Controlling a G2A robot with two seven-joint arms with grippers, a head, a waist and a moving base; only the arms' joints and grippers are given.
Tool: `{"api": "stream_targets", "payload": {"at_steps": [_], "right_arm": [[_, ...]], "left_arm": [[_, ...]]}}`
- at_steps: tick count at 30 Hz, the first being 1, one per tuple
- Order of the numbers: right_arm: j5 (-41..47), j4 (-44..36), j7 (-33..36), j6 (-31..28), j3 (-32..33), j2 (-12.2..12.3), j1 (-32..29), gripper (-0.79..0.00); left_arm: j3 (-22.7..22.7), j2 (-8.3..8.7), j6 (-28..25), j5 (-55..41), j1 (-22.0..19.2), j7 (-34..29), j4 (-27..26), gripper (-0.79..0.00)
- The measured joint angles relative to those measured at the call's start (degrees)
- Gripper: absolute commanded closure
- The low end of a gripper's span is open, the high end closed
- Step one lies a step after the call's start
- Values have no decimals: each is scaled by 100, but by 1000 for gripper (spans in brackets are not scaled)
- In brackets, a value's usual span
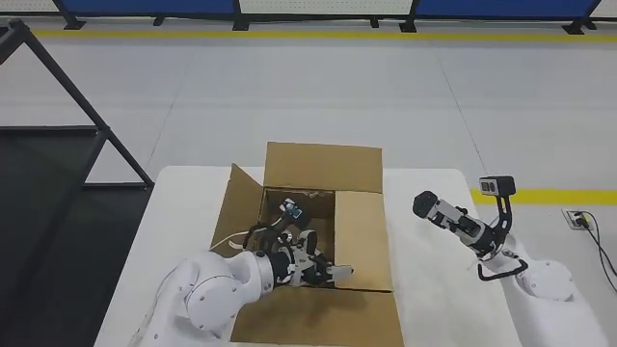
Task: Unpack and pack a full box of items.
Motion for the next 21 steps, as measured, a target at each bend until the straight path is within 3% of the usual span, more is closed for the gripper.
{"api": "stream_targets", "payload": {"at_steps": [4,7,14,21], "right_arm": [[1,1,-3,1,-2,-1,1,-785],[-21,-122,-121,72,-20,-1,-62,-785],[-123,-373,-105,108,6,56,-213,-785],[88,-688,454,-49,12,135,-416,-785]], "left_arm": [[6,-4,38,-36,23,45,31,-785],[118,-41,399,-230,12,214,224,-785],[517,-185,1128,-923,-435,259,944,-785],[716,-322,1182,-1959,-879,236,1717,-785]]}}
